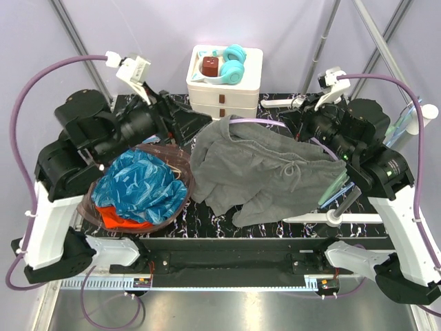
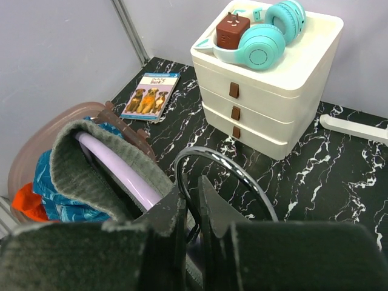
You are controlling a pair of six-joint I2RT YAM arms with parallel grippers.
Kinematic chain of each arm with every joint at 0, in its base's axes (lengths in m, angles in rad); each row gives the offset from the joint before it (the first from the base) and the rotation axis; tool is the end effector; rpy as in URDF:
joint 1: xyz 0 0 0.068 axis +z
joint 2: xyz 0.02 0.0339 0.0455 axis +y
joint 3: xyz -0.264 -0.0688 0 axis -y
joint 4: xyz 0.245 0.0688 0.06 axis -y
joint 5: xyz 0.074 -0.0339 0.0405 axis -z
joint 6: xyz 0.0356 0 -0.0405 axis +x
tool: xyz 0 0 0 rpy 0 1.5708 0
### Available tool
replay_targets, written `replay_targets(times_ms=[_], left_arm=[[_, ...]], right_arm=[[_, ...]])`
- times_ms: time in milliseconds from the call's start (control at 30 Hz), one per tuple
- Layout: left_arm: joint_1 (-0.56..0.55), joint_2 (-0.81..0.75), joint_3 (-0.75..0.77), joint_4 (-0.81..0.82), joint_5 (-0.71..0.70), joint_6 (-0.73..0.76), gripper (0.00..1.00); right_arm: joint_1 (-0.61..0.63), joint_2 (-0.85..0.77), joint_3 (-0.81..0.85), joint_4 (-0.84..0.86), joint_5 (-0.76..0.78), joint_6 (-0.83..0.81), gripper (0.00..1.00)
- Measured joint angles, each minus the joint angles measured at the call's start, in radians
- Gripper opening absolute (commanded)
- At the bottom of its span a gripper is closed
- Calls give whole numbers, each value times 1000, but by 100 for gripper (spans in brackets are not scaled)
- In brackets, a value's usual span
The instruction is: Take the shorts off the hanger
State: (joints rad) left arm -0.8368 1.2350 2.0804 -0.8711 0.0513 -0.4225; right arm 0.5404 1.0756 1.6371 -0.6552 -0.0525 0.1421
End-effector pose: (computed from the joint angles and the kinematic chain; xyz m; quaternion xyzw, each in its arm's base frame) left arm 0.1059 -0.1201 0.5831 0.1648 0.6969 -0.4257 0.5531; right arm 0.1526 0.0937 0.5168 -0.1636 0.7211 0.2435 0.6277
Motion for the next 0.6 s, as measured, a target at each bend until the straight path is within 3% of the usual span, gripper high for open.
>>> replay_targets(times_ms=[267,600], left_arm=[[-39,169,85,-63,-79,20,74],[-73,267,116,-153,-189,69,60]], right_arm=[[0,6,10,-25,-20,-37,0],[-1,6,13,-31,-22,-41,0]])
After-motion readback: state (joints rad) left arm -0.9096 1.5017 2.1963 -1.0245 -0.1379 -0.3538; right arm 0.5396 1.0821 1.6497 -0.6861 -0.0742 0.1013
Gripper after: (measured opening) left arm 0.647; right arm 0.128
